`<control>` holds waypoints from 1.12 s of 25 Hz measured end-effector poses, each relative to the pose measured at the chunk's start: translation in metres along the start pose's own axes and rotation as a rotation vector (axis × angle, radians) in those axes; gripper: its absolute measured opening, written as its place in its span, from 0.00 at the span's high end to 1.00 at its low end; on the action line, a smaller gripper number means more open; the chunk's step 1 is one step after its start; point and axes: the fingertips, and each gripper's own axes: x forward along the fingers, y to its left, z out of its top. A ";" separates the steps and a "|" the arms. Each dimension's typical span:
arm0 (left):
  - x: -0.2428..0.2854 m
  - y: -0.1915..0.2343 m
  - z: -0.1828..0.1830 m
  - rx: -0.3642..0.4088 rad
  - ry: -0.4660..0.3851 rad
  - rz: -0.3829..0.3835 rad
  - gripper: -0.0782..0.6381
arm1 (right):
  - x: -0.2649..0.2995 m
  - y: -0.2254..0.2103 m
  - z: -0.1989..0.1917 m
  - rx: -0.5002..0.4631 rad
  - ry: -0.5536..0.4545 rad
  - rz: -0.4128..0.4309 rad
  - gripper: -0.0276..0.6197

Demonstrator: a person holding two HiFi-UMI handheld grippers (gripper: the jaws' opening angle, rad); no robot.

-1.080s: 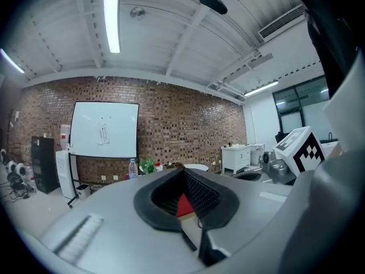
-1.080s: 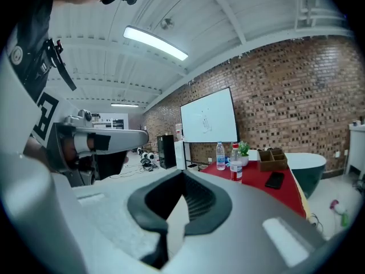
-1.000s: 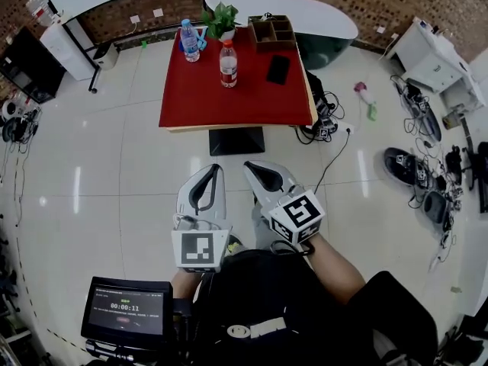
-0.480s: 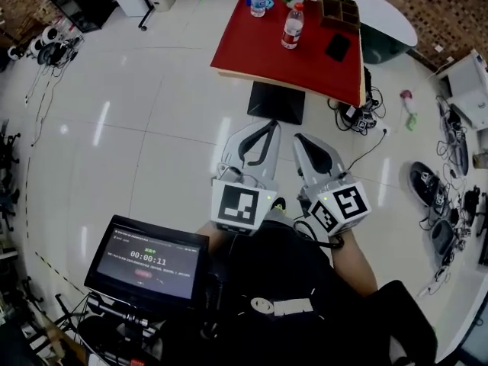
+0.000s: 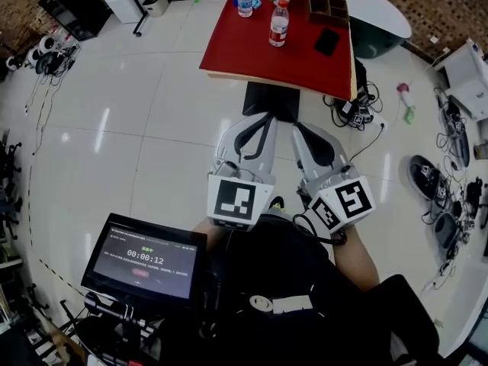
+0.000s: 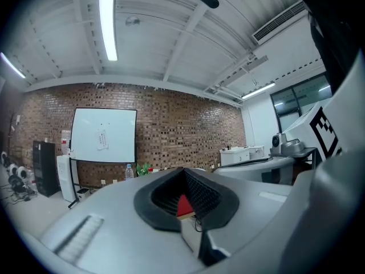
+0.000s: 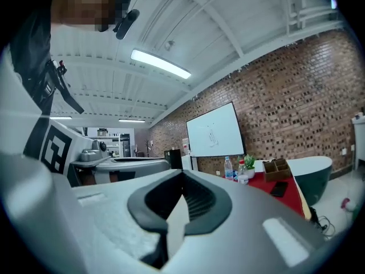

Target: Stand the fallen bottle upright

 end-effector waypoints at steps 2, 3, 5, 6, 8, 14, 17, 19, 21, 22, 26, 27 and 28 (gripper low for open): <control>0.003 -0.002 0.002 0.004 -0.002 -0.003 0.88 | 0.000 -0.001 0.003 -0.008 -0.004 0.002 0.95; 0.004 -0.004 0.004 0.005 -0.003 -0.004 0.88 | -0.001 -0.002 0.004 -0.007 -0.005 0.002 0.95; 0.007 -0.006 0.008 0.008 -0.006 -0.008 0.88 | -0.002 -0.005 0.005 -0.005 -0.005 0.000 0.95; 0.008 -0.007 0.011 0.009 -0.009 -0.012 0.88 | -0.003 -0.005 0.006 -0.005 -0.005 -0.001 0.95; 0.009 -0.009 0.012 0.010 -0.010 -0.017 0.88 | -0.003 -0.006 0.007 -0.004 -0.008 -0.003 0.95; 0.012 -0.011 0.013 0.006 -0.005 -0.018 0.88 | -0.002 -0.010 0.018 -0.014 -0.023 0.002 0.95; 0.011 -0.010 0.010 0.013 0.015 -0.012 0.88 | 0.001 -0.010 0.011 -0.011 -0.011 -0.001 0.95; 0.013 -0.012 0.009 0.014 0.018 -0.018 0.88 | 0.000 -0.013 0.005 -0.006 -0.004 -0.014 0.95; 0.014 -0.013 0.010 0.010 0.008 -0.022 0.88 | 0.000 -0.014 0.002 -0.002 0.000 -0.023 0.95; 0.015 -0.012 0.010 0.009 0.001 -0.020 0.88 | 0.000 -0.014 0.001 -0.001 0.000 -0.023 0.95; 0.013 -0.009 0.010 0.013 -0.005 -0.011 0.88 | 0.004 -0.011 0.002 0.000 -0.003 -0.008 0.95; 0.013 -0.009 0.011 0.013 -0.005 -0.011 0.88 | 0.004 -0.011 0.002 -0.001 -0.004 -0.007 0.95; 0.013 -0.009 0.011 0.013 -0.005 -0.013 0.88 | 0.004 -0.011 0.002 0.000 -0.004 -0.007 0.95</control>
